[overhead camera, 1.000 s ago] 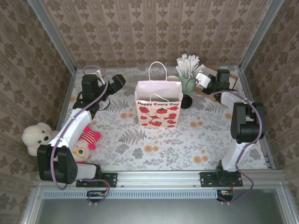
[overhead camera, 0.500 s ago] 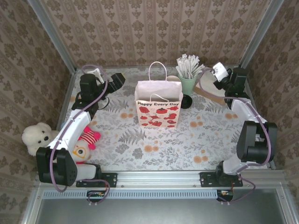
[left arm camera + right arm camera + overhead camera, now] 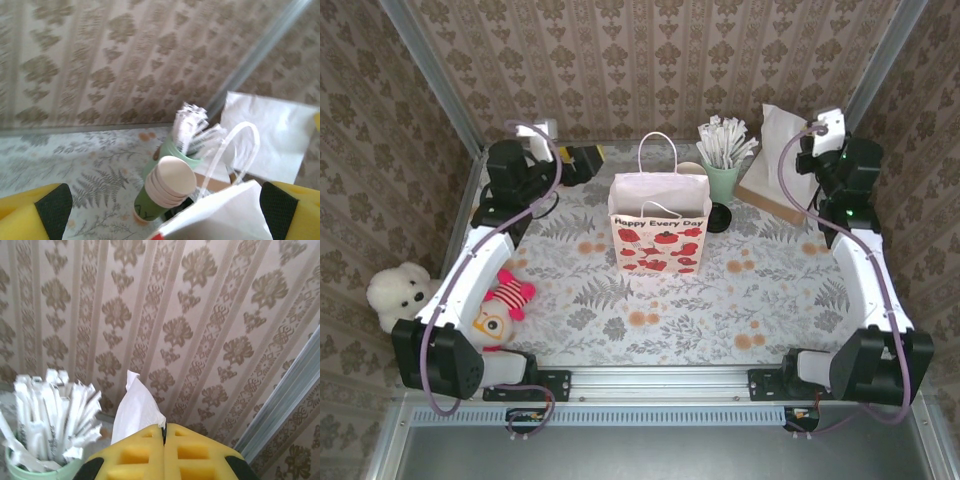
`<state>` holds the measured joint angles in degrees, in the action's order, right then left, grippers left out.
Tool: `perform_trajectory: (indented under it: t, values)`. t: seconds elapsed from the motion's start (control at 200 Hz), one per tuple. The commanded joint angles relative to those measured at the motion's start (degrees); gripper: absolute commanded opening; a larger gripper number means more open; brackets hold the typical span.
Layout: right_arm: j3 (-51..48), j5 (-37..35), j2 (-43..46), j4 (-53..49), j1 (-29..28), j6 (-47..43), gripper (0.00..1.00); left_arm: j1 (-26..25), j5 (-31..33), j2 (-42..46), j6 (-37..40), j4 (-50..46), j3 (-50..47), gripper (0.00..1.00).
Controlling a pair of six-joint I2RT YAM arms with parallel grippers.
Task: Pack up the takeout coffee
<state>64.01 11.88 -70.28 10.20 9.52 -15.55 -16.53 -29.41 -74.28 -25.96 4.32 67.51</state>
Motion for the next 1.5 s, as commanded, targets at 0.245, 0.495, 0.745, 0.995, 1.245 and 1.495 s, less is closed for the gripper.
perform_trajectory:
  t: [0.245, 0.495, 0.745, 0.995, 1.245, 1.495]
  values:
    - [12.1, 10.7, 5.8, -12.0, -12.4, 6.4, 0.00, -9.2, -14.4, -2.9, 28.2, -6.7, 13.4, 1.00]
    - [20.1, 14.7, 3.1, -13.4, -25.2, 3.4, 0.00, -13.6, -15.1, -8.4, 35.4, -14.0, 23.0, 1.00]
    - [22.8, 19.3, -0.2, -11.8, -31.9, 3.0, 0.00, -13.7, -24.7, -12.2, 39.8, -16.4, 29.2, 1.00]
    - [26.2, 26.3, -5.2, -10.0, -34.8, 4.4, 0.00, -15.3, -35.6, -15.6, 49.2, -26.4, 35.3, 1.00]
    - [27.1, 29.8, -6.1, -7.0, -35.0, 4.7, 0.00, -15.5, -31.4, -17.6, 49.6, -26.0, 35.5, 0.87]
    - [26.5, 28.9, -5.0, -11.6, -32.7, 2.8, 0.03, -14.4, -29.2, -18.0, 47.8, -22.7, 34.1, 0.28]
